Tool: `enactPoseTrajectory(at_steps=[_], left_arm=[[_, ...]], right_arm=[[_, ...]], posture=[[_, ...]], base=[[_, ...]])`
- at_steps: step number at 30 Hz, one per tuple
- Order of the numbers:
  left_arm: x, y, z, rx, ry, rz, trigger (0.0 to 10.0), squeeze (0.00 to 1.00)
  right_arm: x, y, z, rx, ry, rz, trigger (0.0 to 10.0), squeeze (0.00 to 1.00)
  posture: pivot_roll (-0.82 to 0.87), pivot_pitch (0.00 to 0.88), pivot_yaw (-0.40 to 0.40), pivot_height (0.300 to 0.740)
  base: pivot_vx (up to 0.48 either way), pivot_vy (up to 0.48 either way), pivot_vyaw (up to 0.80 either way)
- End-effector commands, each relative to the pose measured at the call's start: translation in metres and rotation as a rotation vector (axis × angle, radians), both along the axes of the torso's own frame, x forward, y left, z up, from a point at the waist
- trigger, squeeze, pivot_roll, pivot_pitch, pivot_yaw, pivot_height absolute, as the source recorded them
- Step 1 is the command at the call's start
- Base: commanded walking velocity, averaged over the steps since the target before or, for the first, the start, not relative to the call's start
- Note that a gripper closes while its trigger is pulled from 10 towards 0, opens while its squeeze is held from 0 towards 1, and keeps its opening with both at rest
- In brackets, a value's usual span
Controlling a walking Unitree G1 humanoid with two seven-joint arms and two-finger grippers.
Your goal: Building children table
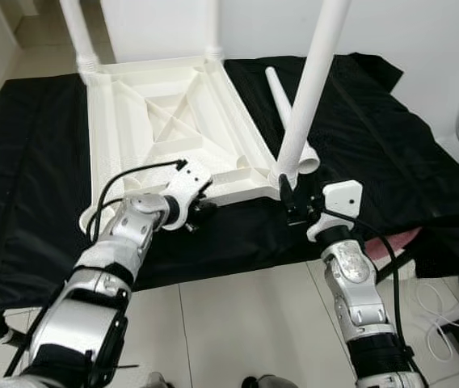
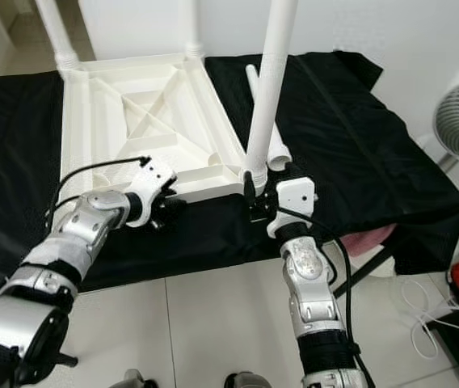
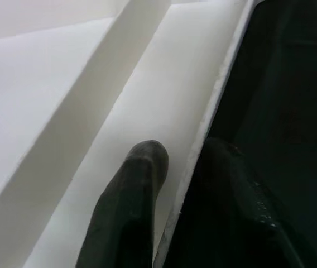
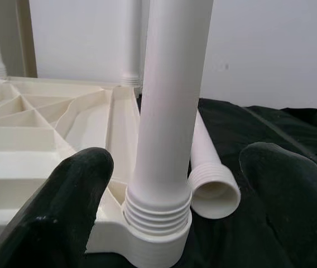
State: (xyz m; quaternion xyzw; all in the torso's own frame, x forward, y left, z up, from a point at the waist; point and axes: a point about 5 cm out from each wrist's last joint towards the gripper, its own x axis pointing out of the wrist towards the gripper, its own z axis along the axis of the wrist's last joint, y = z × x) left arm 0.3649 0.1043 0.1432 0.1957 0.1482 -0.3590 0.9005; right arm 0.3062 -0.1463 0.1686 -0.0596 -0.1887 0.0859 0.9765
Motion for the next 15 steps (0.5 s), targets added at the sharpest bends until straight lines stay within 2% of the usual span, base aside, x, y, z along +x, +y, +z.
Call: enactPoseTrajectory(at_steps=[1, 3, 5, 12, 15], left_arm=[[0.002, 0.028, -0.005, 0.035, -0.053, 0.257, 0.0, 0.0], [-0.008, 0.032, -0.01, 0.031, -0.039, 0.268, 0.0, 0.0], [-0.008, 0.032, -0.01, 0.031, -0.039, 0.268, 0.0, 0.0], [-0.032, 0.049, -0.024, 0.033, 0.011, 0.334, 0.0, 0.0], [-0.04, 0.055, -0.036, 0.045, 0.047, 0.383, 0.0, 0.0]], right_arm=[[0.002, -0.001, 0.0, 0.009, -0.003, -0.011, 10.0, 0.0], [0.005, -0.001, 0.003, 0.013, -0.011, -0.016, 10.0, 0.0], [0.005, -0.001, 0.003, 0.013, -0.011, -0.016, 10.0, 0.0], [0.011, -0.001, 0.006, 0.012, -0.023, -0.014, 10.0, 0.0], [0.012, 0.0, 0.007, 0.006, -0.027, -0.008, 10.0, 0.0]], posture=[[-0.02, 0.096, 0.019, 0.74], [-0.01, 0.101, 0.015, 0.74], [-0.01, 0.101, 0.015, 0.74], [-0.01, 0.106, 0.01, 0.74], [-0.01, 0.108, 0.009, 0.74]], base=[[0.0, 0.0, 0.0], [0.0, 0.0, 0.0], [0.0, 0.0, 0.0], [0.0, 0.0, 0.0], [0.0, 0.0, 0.0]])
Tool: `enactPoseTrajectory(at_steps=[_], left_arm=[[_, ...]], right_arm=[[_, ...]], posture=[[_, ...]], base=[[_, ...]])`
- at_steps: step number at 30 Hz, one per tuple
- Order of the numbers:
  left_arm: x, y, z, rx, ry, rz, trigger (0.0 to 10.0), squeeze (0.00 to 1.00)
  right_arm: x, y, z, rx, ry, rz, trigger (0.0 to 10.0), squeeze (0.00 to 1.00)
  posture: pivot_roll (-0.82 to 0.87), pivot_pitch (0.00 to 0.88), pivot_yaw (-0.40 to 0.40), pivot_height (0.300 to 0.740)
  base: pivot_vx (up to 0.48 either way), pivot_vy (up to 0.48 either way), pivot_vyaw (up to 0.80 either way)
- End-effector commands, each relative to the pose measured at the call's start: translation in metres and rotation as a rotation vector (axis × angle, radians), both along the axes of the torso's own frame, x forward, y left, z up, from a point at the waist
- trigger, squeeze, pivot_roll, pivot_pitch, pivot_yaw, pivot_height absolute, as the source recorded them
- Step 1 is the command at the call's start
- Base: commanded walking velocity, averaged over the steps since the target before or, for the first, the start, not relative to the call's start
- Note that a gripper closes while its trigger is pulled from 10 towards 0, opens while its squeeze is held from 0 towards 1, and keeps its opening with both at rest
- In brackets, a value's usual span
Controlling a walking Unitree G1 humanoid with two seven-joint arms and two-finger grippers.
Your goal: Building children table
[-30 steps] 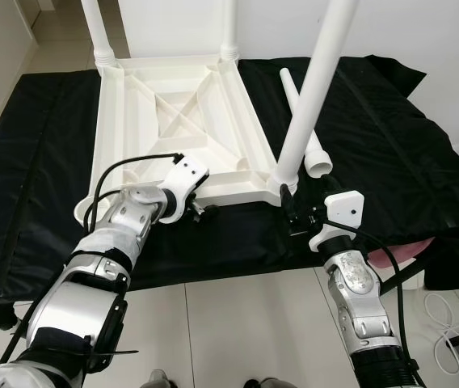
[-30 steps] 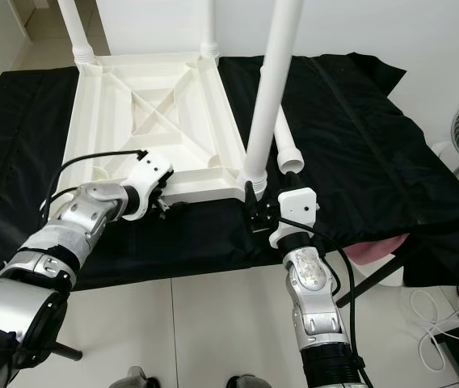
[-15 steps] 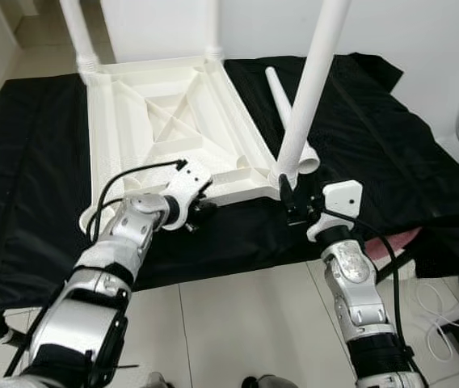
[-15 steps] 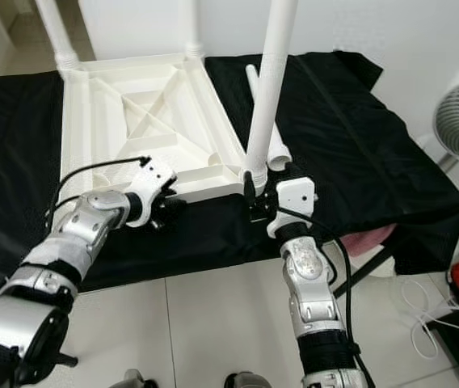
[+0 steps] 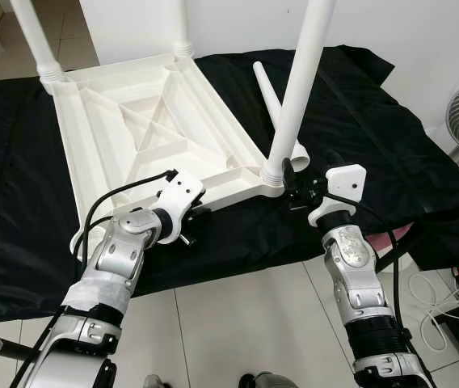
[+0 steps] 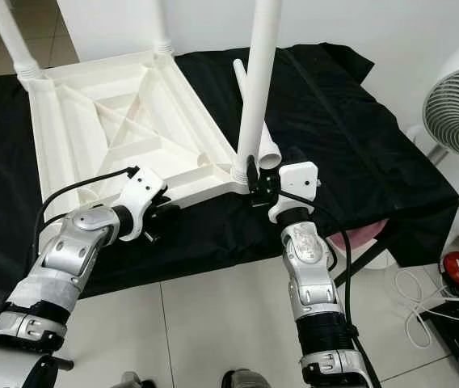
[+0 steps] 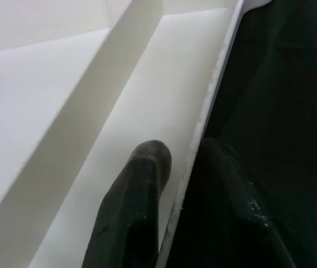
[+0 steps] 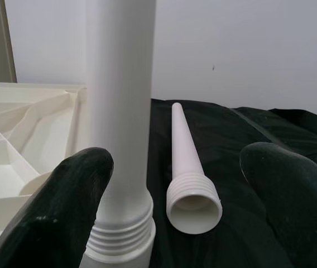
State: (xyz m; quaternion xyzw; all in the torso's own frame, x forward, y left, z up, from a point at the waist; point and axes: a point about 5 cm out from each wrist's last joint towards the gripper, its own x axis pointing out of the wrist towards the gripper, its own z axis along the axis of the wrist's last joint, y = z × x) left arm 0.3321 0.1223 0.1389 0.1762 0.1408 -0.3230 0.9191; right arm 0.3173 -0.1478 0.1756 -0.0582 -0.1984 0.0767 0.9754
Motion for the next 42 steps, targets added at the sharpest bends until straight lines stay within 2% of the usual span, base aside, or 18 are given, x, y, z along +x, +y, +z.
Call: enactPoseTrajectory(at_steps=[1, 6, 11, 12, 20, 22, 24, 27, 29, 31, 32, 34, 35, 36, 37, 39, 42], left_arm=[[-0.007, 0.037, -0.032, 0.076, 0.074, 0.301, 0.0, 0.0], [-0.015, 0.045, -0.042, 0.069, 0.116, 0.385, 0.0, 0.0], [-0.022, 0.053, -0.044, 0.073, 0.118, 0.465, 0.0, 0.0], [-0.024, 0.061, -0.043, 0.065, 0.103, 0.534, 0.0, 0.0], [-0.026, 0.07, -0.04, 0.059, 0.095, 0.59, 0.0, 0.0], [-0.027, 0.08, -0.039, 0.053, 0.084, 0.658, 0.0, 0.0], [-0.028, 0.084, -0.04, 0.059, 0.086, 0.681, 0.0, 0.0], [-0.029, 0.078, -0.042, 0.061, 0.096, 0.668, 0.0, 0.0], [-0.027, 0.055, -0.038, 0.024, 0.061, 0.587, 0.0, 0.0], [-0.026, 0.04, -0.034, 0.003, 0.044, 0.529, 0.0, 0.0], [-0.025, 0.03, -0.032, -0.013, 0.032, 0.477, 10.0, 0.0], [-0.025, 0.023, -0.031, -0.023, 0.024, 0.446, 10.0, 0.0], [-0.026, 0.012, -0.028, -0.066, 0.025, 0.389, 10.0, 1.0], [-0.026, 0.012, -0.028, -0.066, 0.025, 0.389, 10.0, 1.0], [-0.027, 0.005, -0.026, -0.097, 0.027, 0.352, 10.0, 1.0], [-0.031, -0.012, -0.02, -0.146, 0.009, 0.22, 10.0, 1.0], [-0.033, -0.02, -0.015, -0.13, -0.035, 0.144, 10.0, 1.0]], right_arm=[[0.001, 0.001, 0.0, -0.002, -0.006, 0.008, 10.0, 0.0], [0.001, 0.001, 0.002, -0.008, -0.013, 0.014, 10.0, 0.0], [0.001, 0.0, 0.002, -0.011, -0.015, 0.014, 10.0, 0.0], [0.001, 0.0, 0.002, -0.013, -0.014, 0.014, 10.0, 0.0], [0.002, 0.0, 0.003, -0.013, -0.016, 0.017, 10.0, 0.0], [0.004, 0.0, 0.003, -0.014, -0.017, 0.019, 10.0, 0.0], [0.004, 0.0, 0.003, -0.014, -0.018, 0.02, 10.0, 0.0], [0.005, 0.001, 0.003, -0.014, -0.019, 0.023, 10.0, 0.0], [0.005, 0.001, 0.003, -0.015, -0.018, 0.025, 10.0, 0.0], [0.006, 0.002, 0.003, -0.016, -0.018, 0.027, 10.0, 0.0], [0.006, 0.003, 0.003, -0.016, -0.018, 0.029, 10.0, 0.0], [0.006, 0.003, 0.003, -0.016, -0.018, 0.03, 10.0, 0.0], [0.006, 0.003, 0.002, -0.015, -0.017, 0.031, 10.0, 0.0], [0.006, 0.003, 0.002, -0.015, -0.017, 0.031, 10.0, 0.0], [0.006, 0.004, 0.002, -0.014, -0.018, 0.032, 10.0, 0.0], [0.006, 0.004, 0.001, -0.013, -0.018, 0.031, 10.0, 0.0], [0.006, 0.004, 0.001, -0.012, -0.019, 0.029, 10.0, 0.0]], posture=[[-0.01, 0.108, 0.009, 0.74], [-0.02, 0.111, 0.01, 0.74], [-0.02, 0.116, 0.007, 0.74], [-0.02, 0.119, 0.002, 0.74], [-0.02, 0.119, -0.002, 0.74], [-0.02, 0.117, -0.007, 0.74], [-0.02, 0.115, -0.008, 0.74], [-0.01, 0.11, -0.009, 0.74], [-0.01, 0.109, -0.013, 0.74], [-0.01, 0.109, -0.013, 0.74], [-0.01, 0.106, -0.012, 0.74], [-0.01, 0.106, -0.012, 0.74], [-0.01, 0.104, -0.012, 0.74], [-0.01, 0.104, -0.012, 0.74], [-0.01, 0.104, -0.012, 0.74], [-0.01, 0.1, -0.008, 0.74], [-0.02, 0.096, -0.003, 0.74]], base=[[0.0, 0.0, 0.0], [0.0, 0.0, 0.0], [0.0, 0.0, 0.0], [0.0, 0.0, 0.0], [0.0, 0.0, 0.0], [0.0, 0.0, 0.0], [0.0, 0.0, 0.0], [0.0, 0.0, 0.0], [0.0, 0.0, 0.0], [0.0, 0.0, 0.0], [0.0, 0.0, 0.0], [0.0, 0.0, 0.0], [0.0, 0.0, 0.0], [0.0, 0.0, 0.0], [0.0, 0.0, 0.0], [0.0, 0.0, 0.0], [0.0, 0.0, 0.0]])
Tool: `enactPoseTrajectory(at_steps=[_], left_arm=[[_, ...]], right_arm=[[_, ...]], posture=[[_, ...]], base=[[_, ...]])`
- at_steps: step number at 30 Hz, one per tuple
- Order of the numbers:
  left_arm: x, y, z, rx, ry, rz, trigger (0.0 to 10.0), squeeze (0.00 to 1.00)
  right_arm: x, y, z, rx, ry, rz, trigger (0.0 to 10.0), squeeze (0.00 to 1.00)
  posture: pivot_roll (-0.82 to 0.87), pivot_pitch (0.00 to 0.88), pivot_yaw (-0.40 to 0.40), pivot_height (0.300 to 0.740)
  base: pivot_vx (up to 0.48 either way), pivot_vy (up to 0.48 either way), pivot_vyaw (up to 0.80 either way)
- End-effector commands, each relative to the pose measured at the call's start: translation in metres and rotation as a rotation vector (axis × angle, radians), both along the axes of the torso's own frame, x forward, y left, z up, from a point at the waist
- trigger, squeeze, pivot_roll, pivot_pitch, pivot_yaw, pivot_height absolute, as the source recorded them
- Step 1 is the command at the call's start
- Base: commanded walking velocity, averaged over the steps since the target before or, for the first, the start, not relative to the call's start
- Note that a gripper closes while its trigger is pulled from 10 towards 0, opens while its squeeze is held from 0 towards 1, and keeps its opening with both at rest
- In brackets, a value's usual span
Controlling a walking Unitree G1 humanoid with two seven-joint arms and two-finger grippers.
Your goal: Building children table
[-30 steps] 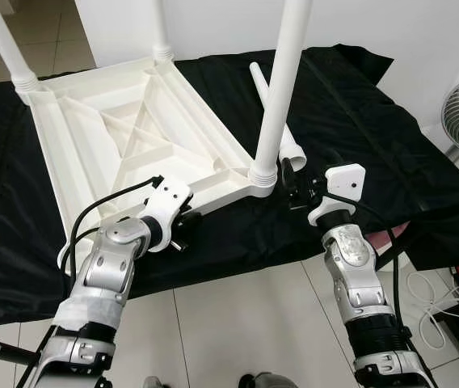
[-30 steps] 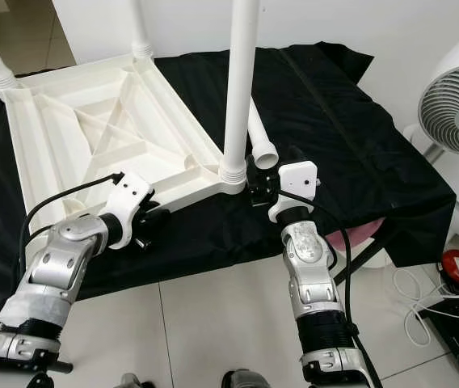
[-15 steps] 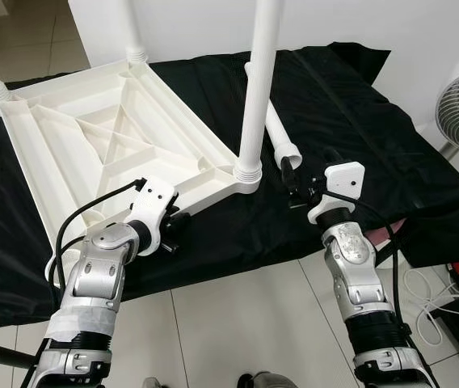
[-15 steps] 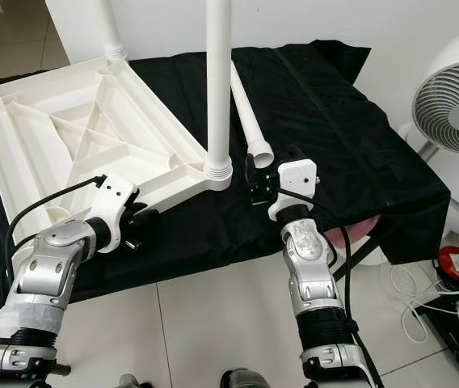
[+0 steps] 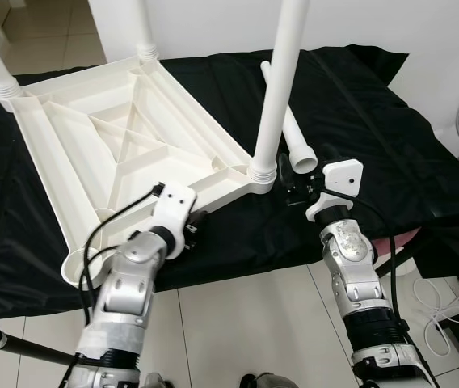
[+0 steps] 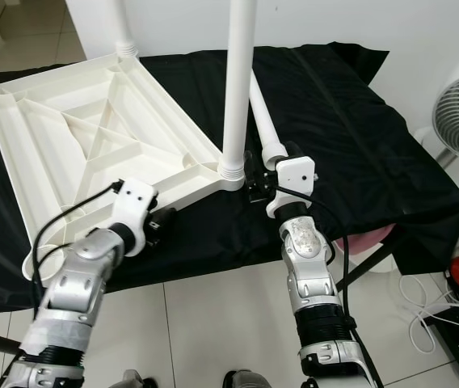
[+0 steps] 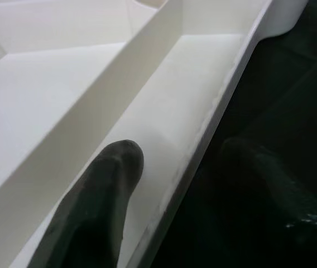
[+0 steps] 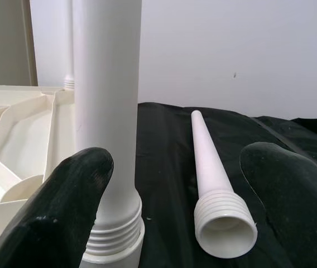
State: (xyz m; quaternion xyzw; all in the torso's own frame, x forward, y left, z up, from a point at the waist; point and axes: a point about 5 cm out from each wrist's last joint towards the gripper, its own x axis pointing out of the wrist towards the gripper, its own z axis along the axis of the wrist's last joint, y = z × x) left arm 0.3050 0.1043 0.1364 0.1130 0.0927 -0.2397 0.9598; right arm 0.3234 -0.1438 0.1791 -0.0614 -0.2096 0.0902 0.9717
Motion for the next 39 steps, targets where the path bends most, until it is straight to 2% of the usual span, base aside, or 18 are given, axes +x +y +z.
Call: enactPoseTrajectory(at_steps=[1, 2, 3, 4, 8, 12, 15, 18, 20, 23, 24, 25, 26, 27, 30, 33, 37, 39], left_arm=[[-0.006, -0.002, -0.012, 0.006, 0.052, -0.04, 10.0, 1.0], [-0.007, -0.004, -0.01, -0.005, 0.041, -0.064, 10.0, 0.69], [-0.007, -0.004, -0.01, -0.005, 0.041, -0.064, 10.0, 0.69], [-0.008, -0.007, -0.007, -0.023, 0.029, -0.096, 10.0, 0.0], [-0.01, -0.01, -0.004, -0.046, 0.014, -0.131, 10.0, 0.0], [-0.02, -0.013, 0.017, -0.128, -0.059, -0.28, 10.0, 0.0], [-0.022, -0.011, 0.025, -0.143, -0.087, -0.319, 10.0, 0.0], [-0.021, 0.0, 0.045, -0.18, -0.15, -0.361, 10.0, 0.0], [-0.019, 0.006, 0.049, -0.179, -0.162, -0.35, 10.0, 0.0], [-0.012, 0.02, 0.053, -0.116, -0.186, -0.31, 10.0, 0.0], [-0.012, 0.02, 0.053, -0.116, -0.186, -0.31, 10.0, 0.0], [-0.007, 0.029, 0.053, -0.074, -0.191, -0.275, 10.0, 0.0], [-0.007, 0.029, 0.053, -0.074, -0.191, -0.275, 10.0, 0.0], [-0.003, 0.038, 0.053, -0.043, -0.192, -0.239, 10.0, 0.0], [0.0, 0.047, 0.053, -0.011, -0.197, -0.21, 10.0, 0.0], [0.008, 0.073, 0.049, 0.129, -0.19, -0.144, 10.0, 0.0], [0.012, 0.085, 0.048, 0.195, -0.181, -0.111, 10.0, 0.0], [0.015, 0.098, 0.045, 0.295, -0.171, -0.078, 10.0, 0.0]], right_arm=[[0.0, 0.0, -0.003, -0.002, 0.003, 0.002, 10.0, 0.0], [-0.001, 0.0, -0.003, -0.001, 0.003, 0.001, 10.0, 0.0], [-0.001, 0.0, -0.003, -0.001, 0.003, 0.001, 10.0, 0.0], [-0.001, 0.0, -0.004, 0.0, 0.004, 0.0, 10.0, 0.0], [-0.001, 0.001, -0.004, 0.002, 0.004, 0.001, 10.0, 0.0], [-0.001, 0.002, -0.006, 0.012, 0.013, 0.012, 10.0, 0.0], [-0.001, 0.002, -0.006, 0.017, 0.018, 0.021, 10.0, 0.0], [0.0, 0.004, -0.007, 0.017, 0.029, 0.049, 10.0, 0.0], [0.0, 0.004, -0.007, 0.016, 0.031, 0.054, 10.0, 0.0], [-0.001, 0.004, -0.008, 0.015, 0.032, 0.058, 10.0, 0.0], [-0.001, 0.004, -0.008, 0.015, 0.032, 0.058, 10.0, 0.0], [-0.002, 0.003, -0.008, 0.015, 0.032, 0.057, 10.0, 0.0], [-0.002, 0.003, -0.008, 0.015, 0.032, 0.057, 10.0, 0.0], [-0.003, 0.001, -0.009, 0.019, 0.034, 0.054, 10.0, 0.0], [-0.004, -0.001, -0.009, 0.021, 0.035, 0.05, 10.0, 0.0], [-0.01, -0.005, -0.011, 0.03, 0.043, 0.043, 10.0, 0.0], [-0.012, -0.006, -0.013, 0.03, 0.049, 0.043, 10.0, 0.0], [-0.014, -0.007, -0.015, 0.03, 0.054, 0.042, 10.0, 0.0]], posture=[[-0.02, 0.096, -0.003, 0.74], [-0.01, 0.095, -0.002, 0.74], [-0.01, 0.095, -0.002, 0.74], [-0.01, 0.093, -0.002, 0.74], [-0.01, 0.092, 0.0, 0.74], [-0.01, 0.087, -0.003, 0.74], [0.0, 0.084, -0.007, 0.74], [0.0, 0.084, -0.016, 0.74], [0.01, 0.084, -0.017, 0.74], [0.01, 0.085, -0.02, 0.74], [0.01, 0.085, -0.02, 0.74], [0.01, 0.087, -0.021, 0.74], [0.01, 0.087, -0.021, 0.74], [0.01, 0.087, -0.021, 0.74], [0.01, 0.089, -0.022, 0.74], [0.0, 0.093, -0.02, 0.74], [0.0, 0.097, -0.018, 0.74], [0.0, 0.1, -0.019, 0.74]], base=[[0.0, 0.0, 0.0], [0.0, 0.0, 0.0], [0.0, 0.0, 0.0], [0.0, 0.0, 0.0], [0.0, 0.0, 0.0], [0.0, 0.0, 0.0], [0.0, 0.0, 0.0], [0.0, 0.0, 0.0], [0.0, 0.0, 0.0], [0.0, 0.0, 0.0], [0.0, 0.0, 0.0], [0.0, 0.0, 0.0], [0.0, 0.0, 0.0], [0.0, 0.0, 0.0], [0.0, 0.0, 0.0], [0.0, 0.0, 0.0], [0.0, 0.0, 0.0], [0.0, 0.0, 0.0]])
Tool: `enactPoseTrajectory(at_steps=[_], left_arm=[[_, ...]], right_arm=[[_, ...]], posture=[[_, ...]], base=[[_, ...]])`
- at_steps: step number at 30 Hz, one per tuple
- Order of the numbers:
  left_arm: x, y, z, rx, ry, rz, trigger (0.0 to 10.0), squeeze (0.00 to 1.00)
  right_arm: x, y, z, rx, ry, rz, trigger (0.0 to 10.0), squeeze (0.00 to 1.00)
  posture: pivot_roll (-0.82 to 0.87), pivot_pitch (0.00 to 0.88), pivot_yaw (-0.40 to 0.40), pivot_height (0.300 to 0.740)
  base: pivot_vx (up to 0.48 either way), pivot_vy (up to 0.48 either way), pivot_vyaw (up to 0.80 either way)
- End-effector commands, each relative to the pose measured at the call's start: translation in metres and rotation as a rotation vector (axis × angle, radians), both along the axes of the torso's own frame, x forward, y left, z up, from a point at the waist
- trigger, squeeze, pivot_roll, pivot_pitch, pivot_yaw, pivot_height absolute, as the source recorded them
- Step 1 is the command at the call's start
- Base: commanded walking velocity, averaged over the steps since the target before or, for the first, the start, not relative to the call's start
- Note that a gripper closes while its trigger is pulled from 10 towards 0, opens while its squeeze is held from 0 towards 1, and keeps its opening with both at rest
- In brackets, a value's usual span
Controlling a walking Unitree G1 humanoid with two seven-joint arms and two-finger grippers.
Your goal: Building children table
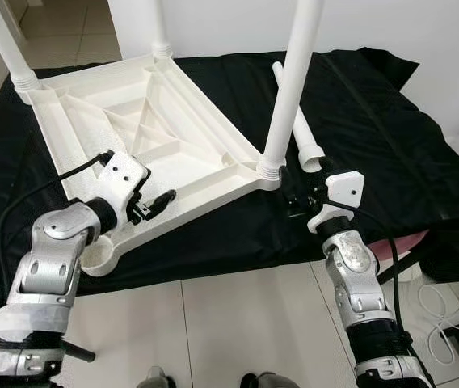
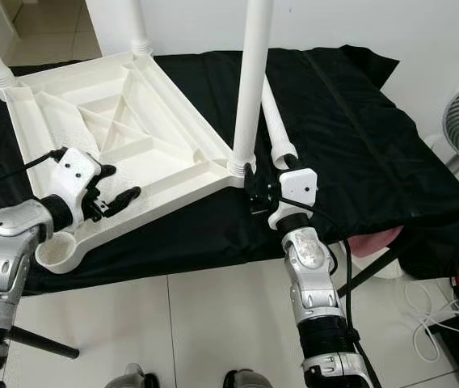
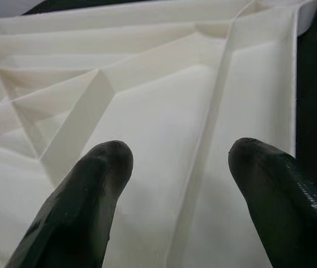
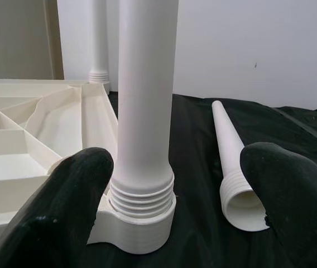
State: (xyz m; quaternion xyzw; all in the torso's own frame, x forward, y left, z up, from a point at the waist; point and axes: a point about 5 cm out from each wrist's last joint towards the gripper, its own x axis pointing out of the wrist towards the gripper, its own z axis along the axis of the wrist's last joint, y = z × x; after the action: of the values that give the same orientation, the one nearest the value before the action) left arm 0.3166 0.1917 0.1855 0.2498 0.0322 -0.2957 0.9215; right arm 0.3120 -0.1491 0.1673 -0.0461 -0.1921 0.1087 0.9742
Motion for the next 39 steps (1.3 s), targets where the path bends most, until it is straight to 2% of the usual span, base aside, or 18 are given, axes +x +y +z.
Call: enactPoseTrajectory(at_steps=[1, 6, 8, 9, 13, 15, 19, 20, 23, 25, 27, 28, 30, 31, 32, 34, 36, 39], left_arm=[[0.004, 0.015, -0.006, 0.096, -0.024, 0.101, 10.0, 0.0], [0.001, 0.02, -0.009, 0.188, -0.031, 0.069, 10.0, 0.0], [0.001, 0.02, -0.009, 0.188, -0.031, 0.069, 10.0, 0.0], [-0.001, 0.018, -0.012, 0.226, -0.024, 0.028, 10.0, 0.0], [-0.003, 0.014, -0.014, 0.251, -0.025, -0.007, 10.0, 0.0], [-0.009, -0.001, -0.019, 0.263, -0.013, -0.101, 10.0, 0.0], [-0.012, -0.008, -0.022, 0.249, 0.004, -0.14, 10.0, 0.0], [-0.017, -0.021, -0.028, 0.227, 0.028, -0.194, 10.0, 0.0], [-0.022, -0.033, -0.033, 0.214, 0.038, -0.243, 10.0, 0.0], [-0.029, -0.057, -0.038, 0.166, 0.043, -0.312, 10.0, 0.0], [-0.029, -0.057, -0.038, 0.166, 0.043, -0.312, 10.0, 0.0], [-0.03, -0.067, -0.038, 0.142, 0.041, -0.339, 10.0, 0.0], [-0.03, -0.067, -0.038, 0.142, 0.041, -0.339, 10.0, 0.0], [-0.032, -0.077, -0.037, 0.12, 0.034, -0.361, 10.0, 0.0], [-0.032, -0.077, -0.037, 0.12, 0.034, -0.361, 10.0, 0.0], [-0.033, -0.096, -0.036, 0.08, 0.027, -0.404, 10.0, 0.0], [-0.033, -0.096, -0.036, 0.08, 0.027, -0.404, 10.0, 0.0], [-0.03, -0.114, -0.034, 0.047, 0.004, -0.403, 10.0, 0.0]], right_arm=[[-0.003, -0.002, -0.004, 0.01, 0.017, 0.001, 10.0, 0.0], [-0.004, -0.004, -0.004, 0.006, 0.02, -0.002, 10.0, 0.0], [-0.004, -0.004, -0.004, 0.006, 0.02, -0.002, 10.0, 0.0], [-0.003, -0.005, -0.004, 0.002, 0.021, -0.004, 10.0, 0.0], [-0.002, -0.006, -0.003, 0.001, 0.02, -0.006, 10.0, 0.0], [0.0, -0.007, -0.001, -0.003, 0.015, -0.009, 10.0, 0.0], [0.001, -0.007, 0.0, -0.004, 0.012, -0.01, 10.0, 0.0], [0.002, -0.007, 0.002, -0.004, 0.008, -0.011, 10.0, 0.0], [0.003, -0.008, 0.003, -0.004, 0.005, -0.012, 10.0, 0.0], [0.004, -0.008, 0.004, -0.002, -0.001, -0.014, 10.0, 0.0], [0.004, -0.008, 0.004, -0.002, -0.001, -0.014, 10.0, 0.0], [0.004, -0.008, 0.005, -0.001, -0.003, -0.015, 10.0, 0.0], [0.004, -0.008, 0.005, -0.001, -0.003, -0.015, 10.0, 0.0], [0.005, -0.007, 0.005, -0.001, -0.005, -0.016, 10.0, 0.0], [0.005, -0.007, 0.005, -0.001, -0.005, -0.016, 10.0, 0.0], [0.005, -0.008, 0.006, -0.001, -0.007, -0.017, 10.0, 0.0], [0.005, -0.008, 0.006, -0.001, -0.007, -0.017, 10.0, 0.0], [0.006, -0.008, 0.006, -0.002, -0.008, -0.019, 10.0, 0.0]], posture=[[0.0, 0.1, -0.019, 0.74], [0.0, 0.101, -0.016, 0.74], [0.0, 0.101, -0.016, 0.74], [0.0, 0.101, -0.019, 0.74], [0.0, 0.1, -0.019, 0.74], [0.0, 0.097, -0.015, 0.74], [0.0, 0.095, -0.014, 0.74], [0.0, 0.093, -0.013, 0.74], [0.0, 0.092, -0.012, 0.74], [0.0, 0.092, -0.008, 0.74], [0.0, 0.092, -0.008, 0.74], [0.0, 0.092, -0.005, 0.74], [0.0, 0.092, -0.005, 0.74], [0.0, 0.093, -0.004, 0.74], [0.0, 0.093, -0.004, 0.74], [0.0, 0.09, 0.0, 0.74], [0.0, 0.09, 0.0, 0.74], [0.0, 0.088, 0.001, 0.74]], base=[[0.0, 0.0, 0.0], [0.0, 0.0, 0.0], [0.0, 0.0, 0.0], [0.0, 0.0, 0.0], [0.0, 0.0, 0.0], [0.0, 0.0, 0.0], [0.0, 0.0, 0.0], [0.0, 0.0, 0.0], [0.0, 0.0, 0.0], [0.0, 0.0, 0.0], [0.0, 0.0, 0.0], [0.0, 0.0, 0.0], [0.0, 0.0, 0.0], [0.0, 0.0, 0.0], [0.0, 0.0, 0.0], [0.0, 0.0, 0.0], [0.0, 0.0, 0.0], [0.0, 0.0, 0.0]])
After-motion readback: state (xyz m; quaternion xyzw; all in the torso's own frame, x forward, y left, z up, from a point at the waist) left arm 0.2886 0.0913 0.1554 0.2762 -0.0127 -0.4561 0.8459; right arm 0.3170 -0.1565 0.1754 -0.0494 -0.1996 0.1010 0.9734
